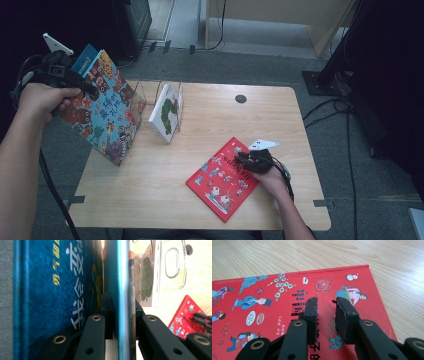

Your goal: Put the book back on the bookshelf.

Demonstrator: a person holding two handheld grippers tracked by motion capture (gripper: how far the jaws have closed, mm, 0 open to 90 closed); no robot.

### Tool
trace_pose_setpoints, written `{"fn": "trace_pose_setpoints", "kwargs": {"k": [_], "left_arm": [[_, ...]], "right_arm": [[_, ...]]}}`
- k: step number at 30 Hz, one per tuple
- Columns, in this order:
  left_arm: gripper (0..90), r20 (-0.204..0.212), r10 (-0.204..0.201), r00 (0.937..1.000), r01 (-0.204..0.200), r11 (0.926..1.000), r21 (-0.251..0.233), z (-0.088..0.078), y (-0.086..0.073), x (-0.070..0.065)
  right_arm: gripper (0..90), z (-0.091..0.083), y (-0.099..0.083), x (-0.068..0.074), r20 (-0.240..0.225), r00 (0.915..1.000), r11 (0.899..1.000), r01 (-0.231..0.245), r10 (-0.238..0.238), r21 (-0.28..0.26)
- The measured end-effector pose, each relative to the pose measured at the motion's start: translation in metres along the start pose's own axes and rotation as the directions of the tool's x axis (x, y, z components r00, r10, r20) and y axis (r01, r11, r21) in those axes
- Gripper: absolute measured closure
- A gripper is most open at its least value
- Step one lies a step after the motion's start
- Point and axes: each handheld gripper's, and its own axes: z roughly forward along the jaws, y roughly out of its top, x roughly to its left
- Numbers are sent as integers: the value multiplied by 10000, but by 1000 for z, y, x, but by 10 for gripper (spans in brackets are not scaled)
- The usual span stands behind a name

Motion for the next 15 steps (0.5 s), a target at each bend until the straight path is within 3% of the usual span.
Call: {"fn": "trace_pose_setpoints", "kwargs": {"k": [9, 15], "left_arm": [[808, -106, -60, 9999, 59, 10000, -80, -12, 4, 0], [808, -80, -77, 9999, 75, 9997, -252, -6, 8, 1]], "right_arm": [[714, -1, 0, 0, -11, 10000, 10000, -26, 26, 31], [716, -1, 0, 0, -16, 10000, 10000, -22, 22, 28]]}}
